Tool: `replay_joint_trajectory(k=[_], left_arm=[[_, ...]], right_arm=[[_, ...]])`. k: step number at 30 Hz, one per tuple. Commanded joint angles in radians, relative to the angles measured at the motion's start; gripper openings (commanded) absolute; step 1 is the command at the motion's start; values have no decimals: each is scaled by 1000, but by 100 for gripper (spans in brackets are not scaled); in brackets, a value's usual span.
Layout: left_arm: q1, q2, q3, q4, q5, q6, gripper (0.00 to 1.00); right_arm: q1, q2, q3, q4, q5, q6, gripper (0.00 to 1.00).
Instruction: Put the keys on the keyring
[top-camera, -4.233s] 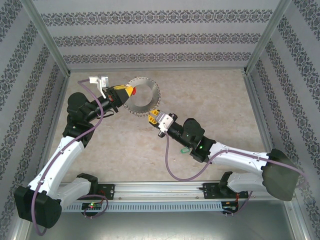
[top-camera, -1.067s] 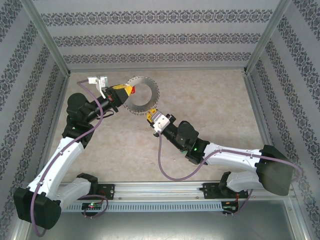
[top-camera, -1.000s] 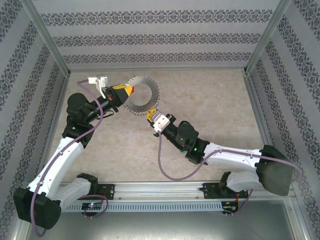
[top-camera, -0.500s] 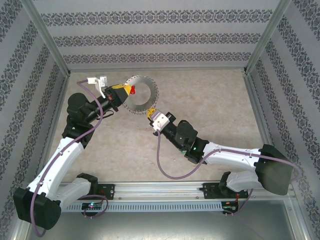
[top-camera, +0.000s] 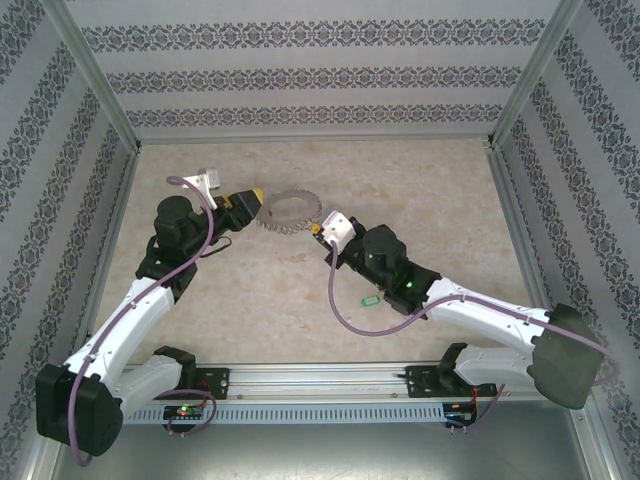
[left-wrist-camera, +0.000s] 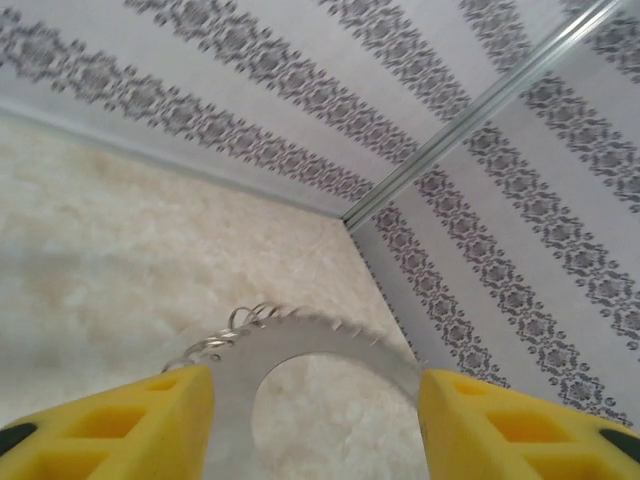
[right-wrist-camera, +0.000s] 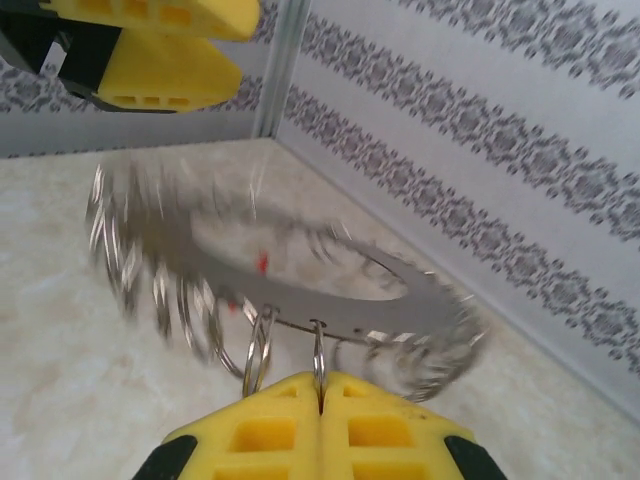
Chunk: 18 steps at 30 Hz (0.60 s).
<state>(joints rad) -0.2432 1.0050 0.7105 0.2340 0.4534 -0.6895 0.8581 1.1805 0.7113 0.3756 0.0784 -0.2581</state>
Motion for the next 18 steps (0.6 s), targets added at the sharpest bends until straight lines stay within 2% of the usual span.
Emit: replay_joint_trajectory(k=[1, 3, 7, 13, 15, 16, 18], left_arm=[[-10, -29, -51, -51, -44, -5, 58], [-11, -45, -86, -65, -61, 4, 63], [-11, -73, -152, -77, -89, 14, 66], [-11, -105, -151, -79, -72, 78, 66], [-11, -106, -128, -97, -58, 126, 66], [-10, -104, -114, -107, -53, 151, 66], [-11, -101, -90, -136, -55, 185, 65]], right_arm=[[-51, -38, 51, -115, -132, 58, 0], [-88, -39, 65, -161, -206, 70, 0], [-145, -21, 112, -278, -330, 55, 0], [-163, 34, 252, -637, -413, -194, 0], [-138, 69, 309, -757, -346, -307, 0], [-111, 83, 321, -779, -263, -365, 0], [-67, 100, 311, -745, -129, -448, 0]])
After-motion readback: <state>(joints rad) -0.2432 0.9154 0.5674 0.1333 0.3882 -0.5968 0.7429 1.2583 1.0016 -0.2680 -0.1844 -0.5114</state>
